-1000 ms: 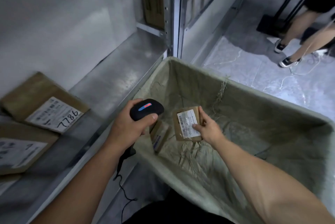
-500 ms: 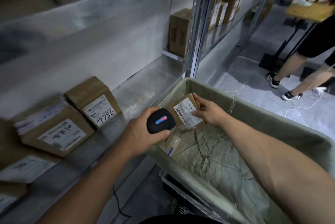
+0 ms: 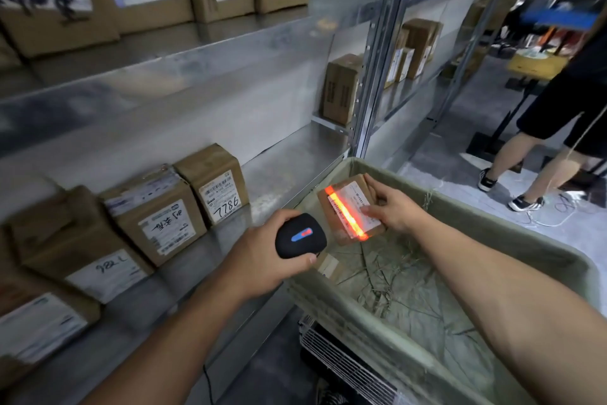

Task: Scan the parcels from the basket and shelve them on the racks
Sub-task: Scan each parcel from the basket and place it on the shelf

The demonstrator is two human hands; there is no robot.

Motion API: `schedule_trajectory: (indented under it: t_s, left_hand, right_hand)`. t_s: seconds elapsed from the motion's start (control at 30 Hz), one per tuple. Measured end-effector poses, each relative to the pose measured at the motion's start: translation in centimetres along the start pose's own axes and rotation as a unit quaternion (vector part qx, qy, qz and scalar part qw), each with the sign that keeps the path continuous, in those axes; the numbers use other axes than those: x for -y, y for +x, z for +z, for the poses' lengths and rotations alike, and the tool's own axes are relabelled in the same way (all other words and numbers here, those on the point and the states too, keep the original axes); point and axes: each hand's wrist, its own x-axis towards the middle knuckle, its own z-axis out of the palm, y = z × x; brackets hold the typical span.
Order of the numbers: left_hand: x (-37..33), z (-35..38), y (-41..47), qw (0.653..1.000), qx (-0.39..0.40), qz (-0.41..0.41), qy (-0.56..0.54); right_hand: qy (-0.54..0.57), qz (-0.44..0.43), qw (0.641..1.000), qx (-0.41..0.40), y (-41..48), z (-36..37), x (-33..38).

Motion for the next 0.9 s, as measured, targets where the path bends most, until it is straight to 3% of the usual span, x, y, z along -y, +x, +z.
schedule_trajectory:
  t_s: [0.47, 0.9]
  left_hand:
    - [0.2, -1.0, -3.1, 1.000, 0.004, 0.013, 0.023]
    - [-0.9, -1.5, -4.1, 0.999, 0.010, 0.048, 0.009]
  right_hand:
    - [0.001, -0.005, 1.000, -0.025, -3.6, 0.5, 1.2]
    - [0.140, 0.010, 0.990, -0.017, -4.2, 1.2, 1.3]
